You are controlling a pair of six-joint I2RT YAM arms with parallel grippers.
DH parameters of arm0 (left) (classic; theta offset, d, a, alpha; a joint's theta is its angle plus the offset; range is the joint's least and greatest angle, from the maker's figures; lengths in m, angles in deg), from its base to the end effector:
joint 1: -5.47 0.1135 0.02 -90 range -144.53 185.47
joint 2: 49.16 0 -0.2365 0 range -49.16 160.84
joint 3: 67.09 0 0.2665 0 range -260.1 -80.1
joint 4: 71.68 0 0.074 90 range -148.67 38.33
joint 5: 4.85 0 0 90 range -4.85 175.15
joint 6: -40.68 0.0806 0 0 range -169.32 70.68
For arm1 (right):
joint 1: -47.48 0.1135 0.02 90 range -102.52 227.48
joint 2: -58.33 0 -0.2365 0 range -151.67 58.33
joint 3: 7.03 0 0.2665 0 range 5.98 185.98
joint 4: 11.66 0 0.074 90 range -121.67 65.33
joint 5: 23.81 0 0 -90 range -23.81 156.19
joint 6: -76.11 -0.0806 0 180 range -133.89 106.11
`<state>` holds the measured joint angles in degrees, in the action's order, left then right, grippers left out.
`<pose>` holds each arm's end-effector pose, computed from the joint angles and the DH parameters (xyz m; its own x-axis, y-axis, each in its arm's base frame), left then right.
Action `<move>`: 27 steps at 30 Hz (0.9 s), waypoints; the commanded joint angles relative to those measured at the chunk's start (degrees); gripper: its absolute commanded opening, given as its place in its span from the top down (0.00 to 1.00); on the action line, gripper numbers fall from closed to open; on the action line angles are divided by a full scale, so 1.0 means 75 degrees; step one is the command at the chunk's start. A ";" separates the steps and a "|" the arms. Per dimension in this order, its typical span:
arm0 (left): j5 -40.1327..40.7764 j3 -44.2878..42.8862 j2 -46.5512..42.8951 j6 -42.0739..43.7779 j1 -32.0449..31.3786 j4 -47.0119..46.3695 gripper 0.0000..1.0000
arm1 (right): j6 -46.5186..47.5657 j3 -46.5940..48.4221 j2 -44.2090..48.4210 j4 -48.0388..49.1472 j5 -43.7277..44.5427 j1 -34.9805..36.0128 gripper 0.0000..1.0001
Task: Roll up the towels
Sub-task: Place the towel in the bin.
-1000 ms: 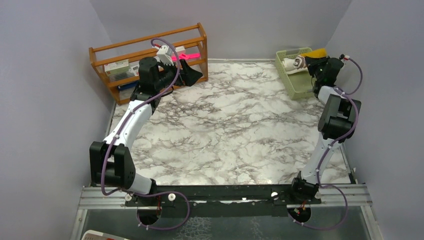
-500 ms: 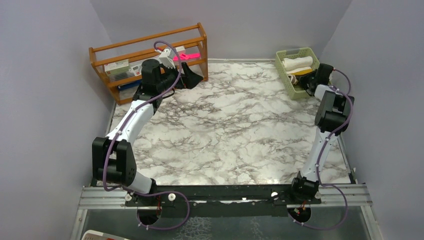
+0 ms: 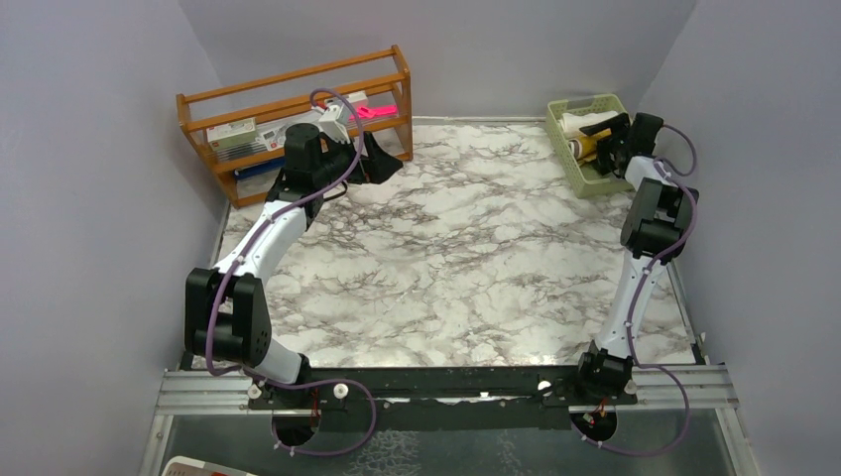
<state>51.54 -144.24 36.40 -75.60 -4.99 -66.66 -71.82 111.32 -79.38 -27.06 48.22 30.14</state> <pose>0.3878 -0.1170 0.2775 -0.5062 -0.2815 -0.8152 0.5092 0.6654 -0.5459 0.5517 -0.1462 0.0984 -0.2537 0.9237 -0.2871 0.4832 0.3782 0.7896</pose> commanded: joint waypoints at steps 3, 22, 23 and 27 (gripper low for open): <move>-0.0236 0.0057 0.0126 0.0134 0.0012 -0.0083 0.01 | -0.0098 0.0132 0.0238 -0.0937 0.0111 0.0016 0.13; -0.0533 0.0350 0.0123 0.0212 0.0012 -0.0044 0.01 | 0.0079 0.0930 0.1530 -0.3845 0.1041 0.0024 0.03; -0.0554 0.0361 0.0132 0.0203 0.0012 -0.0056 0.01 | 0.0083 0.0941 0.1647 -0.3862 0.1083 0.0027 0.03; -0.0615 0.0440 0.0130 0.0155 0.0012 -0.0134 0.01 | 0.0177 0.0773 0.1975 -0.3736 0.1363 0.0039 0.03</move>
<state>49.29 -141.99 37.16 -74.86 -4.99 -66.68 -71.82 116.24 -68.99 -53.31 54.29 30.18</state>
